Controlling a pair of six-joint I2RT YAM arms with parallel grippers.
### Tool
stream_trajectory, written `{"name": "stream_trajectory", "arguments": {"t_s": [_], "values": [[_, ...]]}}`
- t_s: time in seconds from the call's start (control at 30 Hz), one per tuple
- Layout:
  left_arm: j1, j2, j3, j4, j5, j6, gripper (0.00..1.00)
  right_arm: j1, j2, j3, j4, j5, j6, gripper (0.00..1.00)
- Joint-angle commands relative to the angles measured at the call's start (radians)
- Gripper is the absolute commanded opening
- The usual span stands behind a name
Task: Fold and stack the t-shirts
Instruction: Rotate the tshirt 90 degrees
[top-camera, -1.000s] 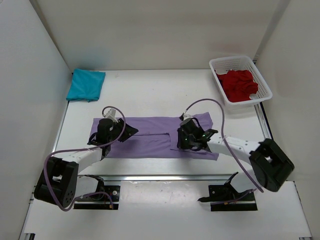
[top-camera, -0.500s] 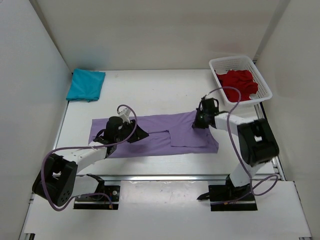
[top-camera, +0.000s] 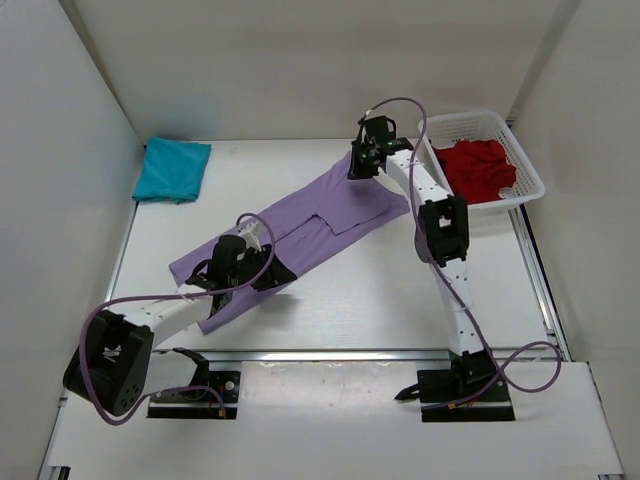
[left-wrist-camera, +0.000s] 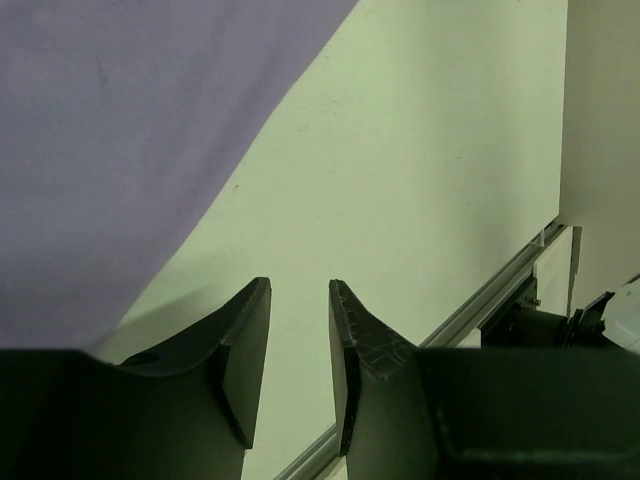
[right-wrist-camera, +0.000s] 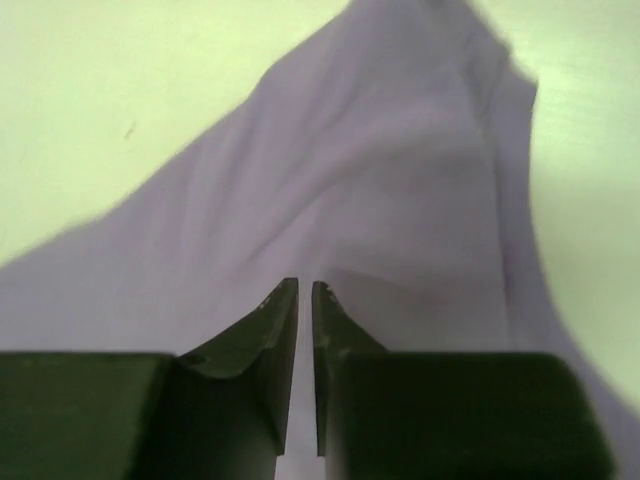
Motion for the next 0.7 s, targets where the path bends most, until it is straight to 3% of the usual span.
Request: {"name": "stream_trajectory", "arguments": {"t_s": [0.0, 0.1, 0.23, 0.37, 0.6, 0.67], "values": [[-0.005, -0.044, -0.021, -0.006, 0.025, 0.018, 0.41, 0.084, -0.369, -0.154, -0.055, 0.074, -0.099, 0.11], [-0.002, -0.061, -0.030, -0.015, 0.023, 0.030, 0.43, 0.118, -0.619, -0.465, 0.027, 0.092, -0.121, 0.12], [0.028, -0.097, -0.013, -0.032, 0.052, 0.041, 0.42, 0.129, -1.028, -1.103, 0.385, -0.001, 0.029, 0.18], [0.051, -0.099, 0.063, -0.102, 0.049, 0.087, 0.44, 0.265, -1.138, -1.478, 0.637, 0.018, 0.160, 0.26], [0.124, -0.144, 0.080, -0.136, 0.085, 0.095, 0.44, 0.409, -0.965, -1.530, 0.820, -0.019, 0.294, 0.31], [0.143, -0.144, 0.086, -0.139, 0.097, 0.100, 0.44, 0.451, -0.936, -1.522, 0.849, 0.012, 0.345, 0.37]]}}
